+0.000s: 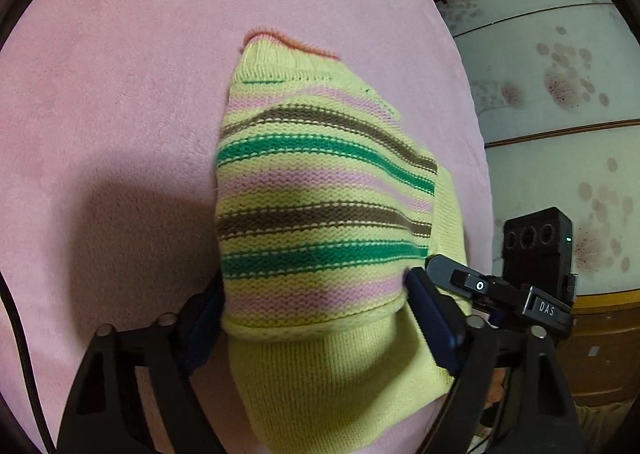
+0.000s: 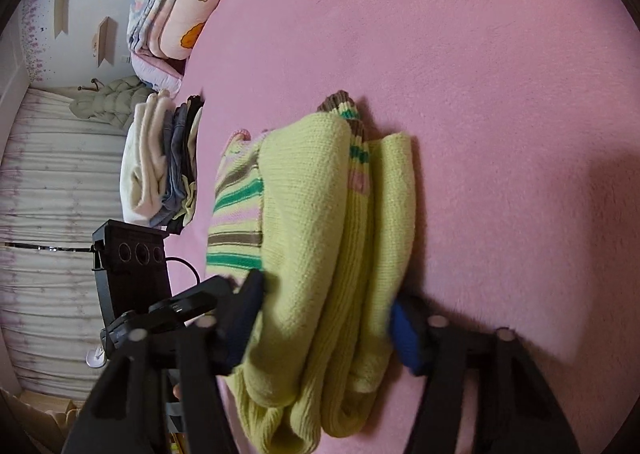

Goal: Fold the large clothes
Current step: 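Grasp the folded cardigan bundle with both tools and lift it, then carry the bundle with both tools onto the white towel stack and release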

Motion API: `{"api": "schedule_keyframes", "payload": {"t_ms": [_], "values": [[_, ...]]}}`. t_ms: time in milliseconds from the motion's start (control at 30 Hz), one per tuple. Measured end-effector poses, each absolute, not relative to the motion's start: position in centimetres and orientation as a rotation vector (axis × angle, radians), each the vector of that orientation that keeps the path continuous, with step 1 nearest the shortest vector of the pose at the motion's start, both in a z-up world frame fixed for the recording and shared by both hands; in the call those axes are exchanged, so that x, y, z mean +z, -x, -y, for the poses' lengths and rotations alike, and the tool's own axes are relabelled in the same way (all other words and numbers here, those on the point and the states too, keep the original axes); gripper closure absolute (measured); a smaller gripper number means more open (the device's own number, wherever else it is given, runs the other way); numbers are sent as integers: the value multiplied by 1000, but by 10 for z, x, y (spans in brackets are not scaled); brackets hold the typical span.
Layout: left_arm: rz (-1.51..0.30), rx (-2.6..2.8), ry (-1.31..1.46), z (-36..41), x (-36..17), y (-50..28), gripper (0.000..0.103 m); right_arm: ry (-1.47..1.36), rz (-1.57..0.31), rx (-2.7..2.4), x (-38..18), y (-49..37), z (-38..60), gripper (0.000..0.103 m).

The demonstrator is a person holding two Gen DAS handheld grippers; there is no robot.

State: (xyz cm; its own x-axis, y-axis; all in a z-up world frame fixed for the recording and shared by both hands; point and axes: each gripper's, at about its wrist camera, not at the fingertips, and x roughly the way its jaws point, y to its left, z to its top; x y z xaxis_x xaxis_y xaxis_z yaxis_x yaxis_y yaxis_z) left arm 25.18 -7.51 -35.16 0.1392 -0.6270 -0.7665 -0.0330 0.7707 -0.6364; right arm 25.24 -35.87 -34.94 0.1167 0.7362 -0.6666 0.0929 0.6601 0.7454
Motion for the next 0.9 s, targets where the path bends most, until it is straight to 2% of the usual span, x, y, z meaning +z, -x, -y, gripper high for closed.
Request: {"api": "schedule_keyframes", "payload": {"t_ms": [67, 167, 500, 700, 900], "values": [[-1370, -455, 558, 78, -343, -252, 31, -718, -1387, 545, -339, -252, 355, 63], [-1349, -443, 535, 78, -329, -248, 37, -649, -1369, 540, -321, -250, 348, 66], [-1267, -487, 471, 47, -248, -221, 38, -580, -1294, 535, -241, -223, 320, 67], [-1213, -497, 446, -22, -192, -213, 38, -541, -1261, 568, -188, -219, 252, 67], [-1147, -433, 367, -134, -124, -239, 38, -532, -1194, 645, -146, -251, 146, 67]]}}
